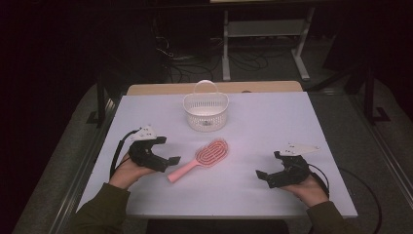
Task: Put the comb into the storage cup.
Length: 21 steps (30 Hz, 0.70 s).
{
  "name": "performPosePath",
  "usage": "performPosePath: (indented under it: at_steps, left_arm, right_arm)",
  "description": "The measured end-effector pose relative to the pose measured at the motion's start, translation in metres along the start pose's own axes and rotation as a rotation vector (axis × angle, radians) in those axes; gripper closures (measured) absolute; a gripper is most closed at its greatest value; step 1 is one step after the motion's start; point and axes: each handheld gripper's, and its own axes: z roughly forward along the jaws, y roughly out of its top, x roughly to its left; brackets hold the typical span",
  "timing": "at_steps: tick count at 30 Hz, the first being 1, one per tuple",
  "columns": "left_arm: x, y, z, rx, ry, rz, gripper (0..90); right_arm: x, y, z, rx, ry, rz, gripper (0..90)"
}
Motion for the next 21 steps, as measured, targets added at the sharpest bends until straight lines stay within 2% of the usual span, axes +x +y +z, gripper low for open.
performPosePath:
  at_steps: [12, 21]
  left_arm:
    - [-0.006, 0.010, 0.008, 0.003, -0.015, -0.003, 1.5]
    - [-0.011, 0.019, 0.017, 0.016, -0.027, 0.010, 1.6]
  right_arm:
    - [0.001, 0.000, 0.000, 0.001, 0.000, -0.007, 0.0]
    - [0.001, 0.001, 0.000, -0.002, 0.001, -0.005, 0.0]
